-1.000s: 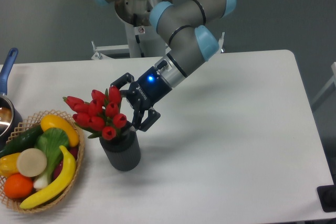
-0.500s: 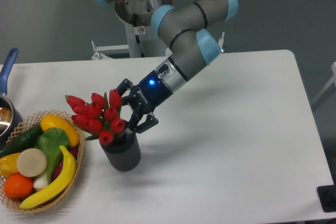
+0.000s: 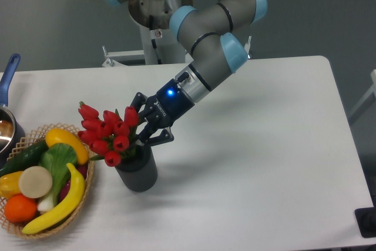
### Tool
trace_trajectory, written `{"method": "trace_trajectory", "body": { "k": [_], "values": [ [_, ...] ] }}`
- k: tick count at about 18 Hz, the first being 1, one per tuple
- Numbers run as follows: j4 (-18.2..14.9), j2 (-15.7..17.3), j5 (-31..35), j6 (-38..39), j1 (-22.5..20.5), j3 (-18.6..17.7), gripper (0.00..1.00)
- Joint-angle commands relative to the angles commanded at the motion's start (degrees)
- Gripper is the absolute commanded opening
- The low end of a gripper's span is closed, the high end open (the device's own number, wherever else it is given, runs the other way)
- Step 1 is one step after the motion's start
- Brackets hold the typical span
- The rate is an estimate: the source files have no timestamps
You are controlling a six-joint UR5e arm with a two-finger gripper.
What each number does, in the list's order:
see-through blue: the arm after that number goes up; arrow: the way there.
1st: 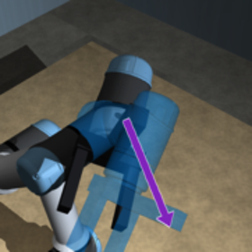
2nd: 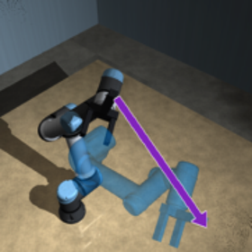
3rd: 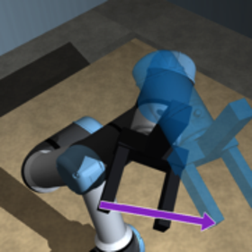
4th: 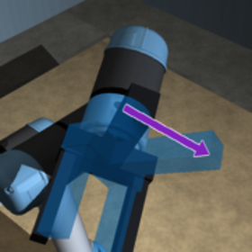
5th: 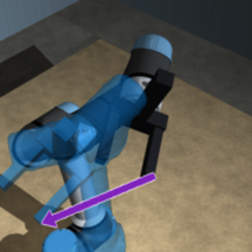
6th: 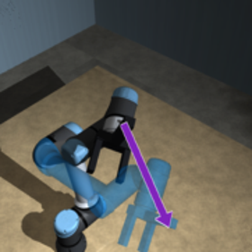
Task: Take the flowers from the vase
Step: 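Close the gripper on the tulip stems, then lift the gripped tulips up out of the black vase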
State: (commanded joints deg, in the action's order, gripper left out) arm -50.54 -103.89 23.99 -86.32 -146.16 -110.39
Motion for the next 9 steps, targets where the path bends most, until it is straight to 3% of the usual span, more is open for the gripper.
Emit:
{"method": "trace_trajectory", "body": {
  "k": [9],
  "values": [
    [0.00,2.54,-2.37,7.29,-0.35,2.37,0.39]
  ]
}}
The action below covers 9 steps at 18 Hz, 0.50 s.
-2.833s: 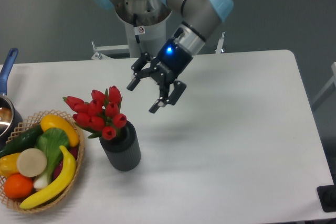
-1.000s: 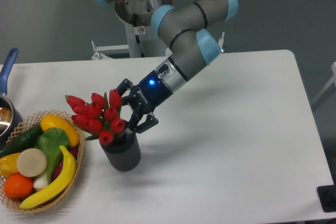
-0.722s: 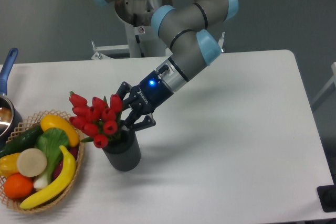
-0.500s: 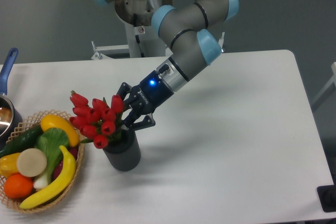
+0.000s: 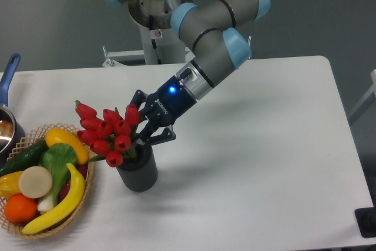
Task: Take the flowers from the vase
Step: 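Lift the gripped tulips up out of the black vase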
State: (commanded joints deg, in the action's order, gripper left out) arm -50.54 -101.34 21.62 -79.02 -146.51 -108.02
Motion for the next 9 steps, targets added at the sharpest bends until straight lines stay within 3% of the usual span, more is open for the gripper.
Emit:
{"method": "trace_trajectory", "body": {
  "k": [9],
  "values": [
    [0.00,3.52,-1.58,6.15,-0.26,1.93,0.39]
  ]
}}
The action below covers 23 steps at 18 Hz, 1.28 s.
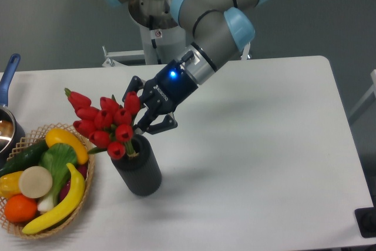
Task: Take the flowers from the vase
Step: 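Lift the gripped tulips up out of the black vase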
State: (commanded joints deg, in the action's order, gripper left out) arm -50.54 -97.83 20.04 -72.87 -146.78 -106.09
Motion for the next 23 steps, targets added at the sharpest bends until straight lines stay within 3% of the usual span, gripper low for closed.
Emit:
{"method": "trace_trajectory", "body": {
  "k": [3,11,17,23],
  "values": [
    [0.00,0.97,-0.27,4.31,0.09,1.93,0.39],
    [-0.09,2.64,-0.53,7.03,0.00,3.25,0.39],
    [-0.09,3.34,-0.53,13.01,-0.88,7.56,0.39],
    [-0.09,3.70,-1.50,16.53,-5.70,11.16,0.39]
  ]
}}
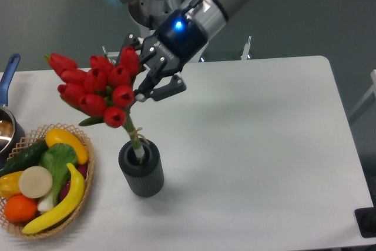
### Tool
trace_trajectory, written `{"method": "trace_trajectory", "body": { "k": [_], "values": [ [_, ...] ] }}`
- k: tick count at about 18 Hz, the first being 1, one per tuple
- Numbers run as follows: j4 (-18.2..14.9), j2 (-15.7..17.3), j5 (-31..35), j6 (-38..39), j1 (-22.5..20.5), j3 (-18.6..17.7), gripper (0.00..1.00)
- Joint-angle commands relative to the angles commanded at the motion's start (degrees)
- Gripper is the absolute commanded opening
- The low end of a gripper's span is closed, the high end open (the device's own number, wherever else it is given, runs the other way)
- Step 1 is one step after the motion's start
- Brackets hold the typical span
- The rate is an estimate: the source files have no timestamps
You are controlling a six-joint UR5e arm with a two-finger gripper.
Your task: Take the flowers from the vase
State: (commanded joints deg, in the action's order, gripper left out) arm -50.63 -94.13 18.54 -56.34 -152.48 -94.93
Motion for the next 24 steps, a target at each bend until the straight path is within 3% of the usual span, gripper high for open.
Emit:
{"method": "trace_trajectory", "body": {
  "k": [7,14,24],
  "values": [
    [0.09,-0.61,0.09,-2.27,-11.78,0.53,0.39],
    [0.17,-5.18,0.09,-5.97,-15.74,3.87,0.39],
    [0.26,-8.26,0.18,-10.28,-22.59,3.26,0.39]
  ]
}}
